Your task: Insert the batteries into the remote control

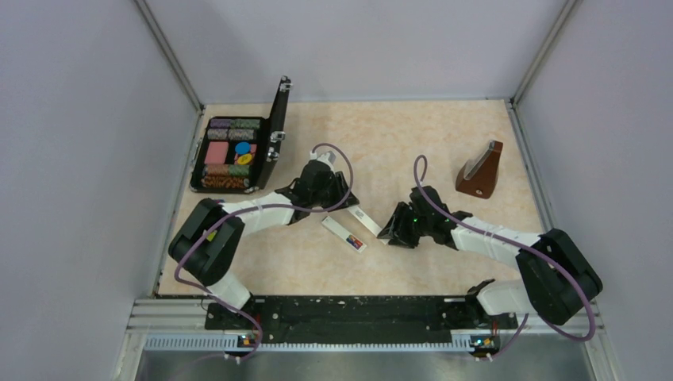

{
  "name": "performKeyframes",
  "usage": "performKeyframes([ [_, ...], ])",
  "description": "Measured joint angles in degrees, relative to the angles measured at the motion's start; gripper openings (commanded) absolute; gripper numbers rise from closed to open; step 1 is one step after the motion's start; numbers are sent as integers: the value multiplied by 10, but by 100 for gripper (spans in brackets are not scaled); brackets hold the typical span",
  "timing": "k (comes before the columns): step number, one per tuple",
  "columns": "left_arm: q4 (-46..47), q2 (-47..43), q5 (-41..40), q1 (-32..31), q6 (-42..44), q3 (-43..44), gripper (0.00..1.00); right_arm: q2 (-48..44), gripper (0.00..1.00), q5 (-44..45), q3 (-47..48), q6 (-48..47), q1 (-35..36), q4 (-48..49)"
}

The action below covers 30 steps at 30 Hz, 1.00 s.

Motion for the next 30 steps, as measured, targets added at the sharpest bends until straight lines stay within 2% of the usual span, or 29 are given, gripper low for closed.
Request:
performKeyframes([
  [8, -23, -53, -20, -6, 0, -20, 40, 0, 45, -3, 9, -4, 12, -3],
  [22, -65, -153, -63, -12, -1, -77, 40, 6, 45, 4, 28, 19, 87, -6],
  [30, -65, -160, -97, -41, -13, -92, 39, 9, 45, 6, 33, 30, 111, -35],
])
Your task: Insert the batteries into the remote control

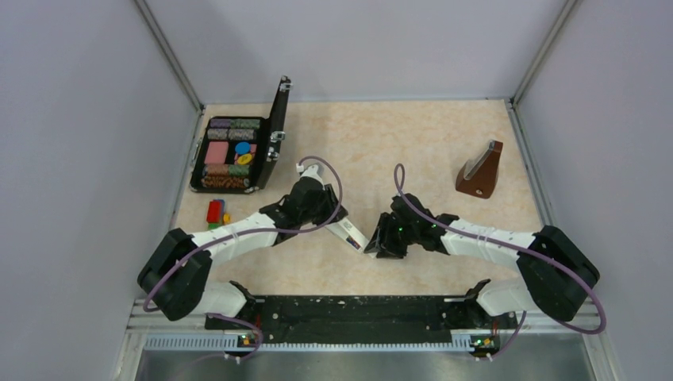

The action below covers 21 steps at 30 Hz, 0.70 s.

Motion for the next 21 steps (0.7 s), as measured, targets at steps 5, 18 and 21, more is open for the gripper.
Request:
performKeyframes([
  [5, -18, -9, -23, -12, -15, -17, 40, 0, 45, 2, 0, 4, 6, -10],
  [18, -55, -20, -39, -14, -26, -36, 42, 16, 45, 8, 0, 14, 8, 2],
  [21, -62, -16, -45, -15, -23, -34, 43, 16, 45, 9, 0, 17, 8, 5],
])
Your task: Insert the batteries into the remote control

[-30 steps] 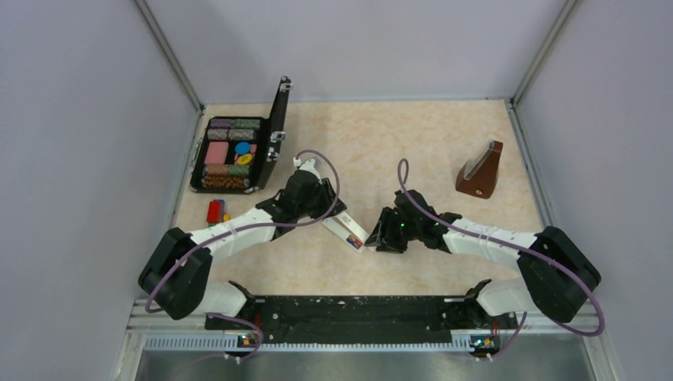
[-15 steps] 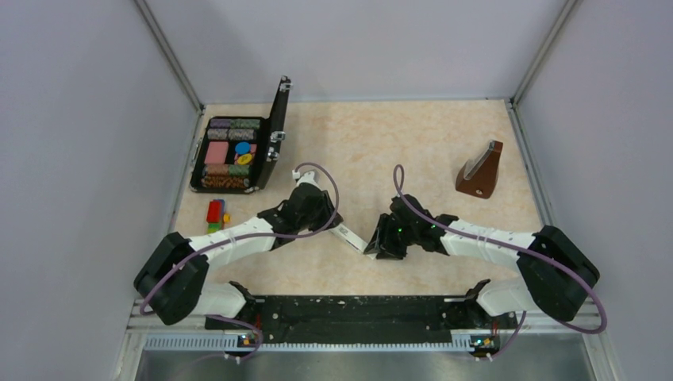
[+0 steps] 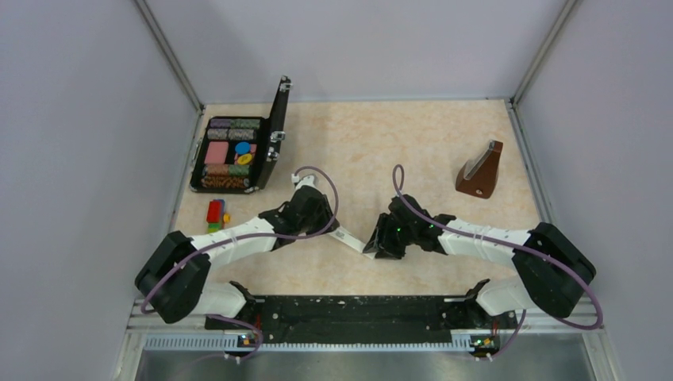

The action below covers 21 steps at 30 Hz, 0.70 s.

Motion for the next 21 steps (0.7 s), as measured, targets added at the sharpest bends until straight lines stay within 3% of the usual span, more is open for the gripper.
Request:
performKeyframes([
  [21, -53, 22, -30, -4, 21, 36, 46, -20, 50, 13, 0, 18, 0, 18],
])
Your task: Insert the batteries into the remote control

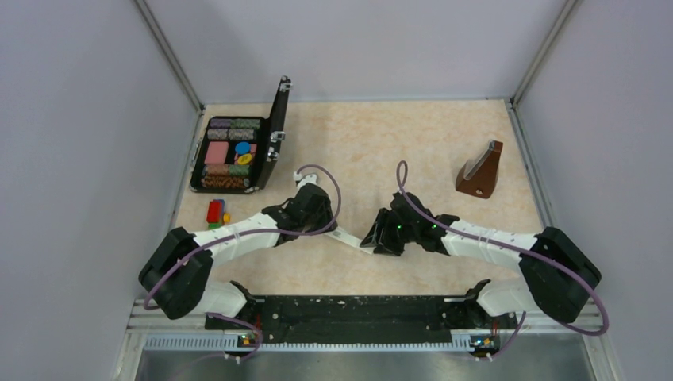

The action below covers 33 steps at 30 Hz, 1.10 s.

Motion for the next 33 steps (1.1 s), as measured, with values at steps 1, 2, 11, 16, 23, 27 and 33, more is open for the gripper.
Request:
performKeyframes([
  [1, -3, 0, -1, 0, 1, 0, 47, -2, 50, 0, 0, 0, 0, 1],
  [2, -7, 0, -3, 0, 2, 0, 47, -5, 50, 0, 0, 1, 0, 2],
  [11, -19, -5, -8, -1, 8, 6, 50, -31, 51, 2, 0, 4, 0, 5],
  [16, -23, -5, -11, -1, 11, 17, 51, -32, 52, 2, 0, 5, 0, 5],
  [23, -24, -5, -14, -1, 13, 19, 52, -28, 52, 5, -5, 5, 0, 17],
  [27, -24, -5, -14, -1, 13, 19, 53, -18, 52, 9, -10, 5, 0, 23],
  [33, -24, -4, -14, -1, 12, 19, 54, -18, 53, 13, -19, 5, -2, 28],
])
